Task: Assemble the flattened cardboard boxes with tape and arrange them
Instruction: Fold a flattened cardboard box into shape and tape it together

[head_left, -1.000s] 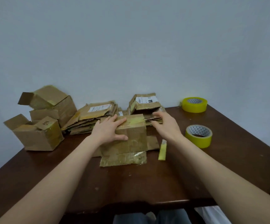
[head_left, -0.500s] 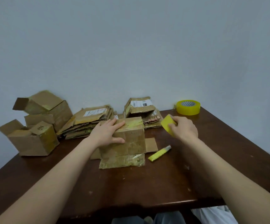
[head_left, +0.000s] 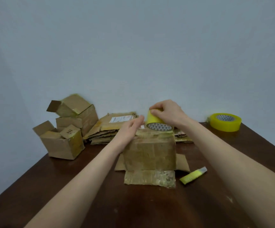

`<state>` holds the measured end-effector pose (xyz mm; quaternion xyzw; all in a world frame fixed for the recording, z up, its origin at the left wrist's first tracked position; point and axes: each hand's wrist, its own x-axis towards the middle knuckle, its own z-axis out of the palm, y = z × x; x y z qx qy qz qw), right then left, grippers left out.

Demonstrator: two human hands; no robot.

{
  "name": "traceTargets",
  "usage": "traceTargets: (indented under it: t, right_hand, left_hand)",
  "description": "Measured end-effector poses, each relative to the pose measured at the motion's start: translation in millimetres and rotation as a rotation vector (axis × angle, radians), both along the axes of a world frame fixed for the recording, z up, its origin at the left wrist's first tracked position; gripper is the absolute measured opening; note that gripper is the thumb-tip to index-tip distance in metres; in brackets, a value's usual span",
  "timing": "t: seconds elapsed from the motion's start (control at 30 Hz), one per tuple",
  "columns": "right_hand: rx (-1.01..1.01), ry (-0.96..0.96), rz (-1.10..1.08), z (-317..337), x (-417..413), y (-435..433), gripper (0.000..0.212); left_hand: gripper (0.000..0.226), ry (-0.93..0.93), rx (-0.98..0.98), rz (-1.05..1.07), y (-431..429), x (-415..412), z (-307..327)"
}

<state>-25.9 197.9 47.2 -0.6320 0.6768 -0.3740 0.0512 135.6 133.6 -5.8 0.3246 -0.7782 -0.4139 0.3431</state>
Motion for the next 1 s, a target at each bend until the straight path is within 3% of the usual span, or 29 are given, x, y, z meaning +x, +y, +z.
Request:
traceTargets:
  t: [0.23,0.37,0.5,0.67,0.77,0.9,1.0]
  right_hand:
    - [0.06,-0.045,0.066,-10,14,-20,0.023]
    - [0.058,-0.053,0.078,-10,17,-21,0.023]
    - [0.168,-0.061,0.138,-17,3,-7,0.053]
    - [0.033,-0.097,0.077,-27,-7,-7,0.048]
    - [-0.007,-0.066,0.065,-19,-6,-9,0.05]
    - [0.029,-0.09,0.077,-14,-3,-6,0.071]
    - [0.045,0.081,0.018,-8,0,-5,0.065]
  left_hand:
    - [0.012,0.279,0.101,0.241,-6,-8,-6]
    - [0.019,0.299,0.197,0.276,-5,-12,-4]
    - [0.023,0.253,0.219,0.363,-13,-9,-5]
    - [0.018,0.188,0.141,0.429,-13,-6,-8]
    - [0.023,0.244,0.206,0.446,-15,-3,-5]
    - [0.025,0.34,0.291,0.425,-9,1,-6]
    - [0.024,0.368,0.336,0.435,-9,2,-8]
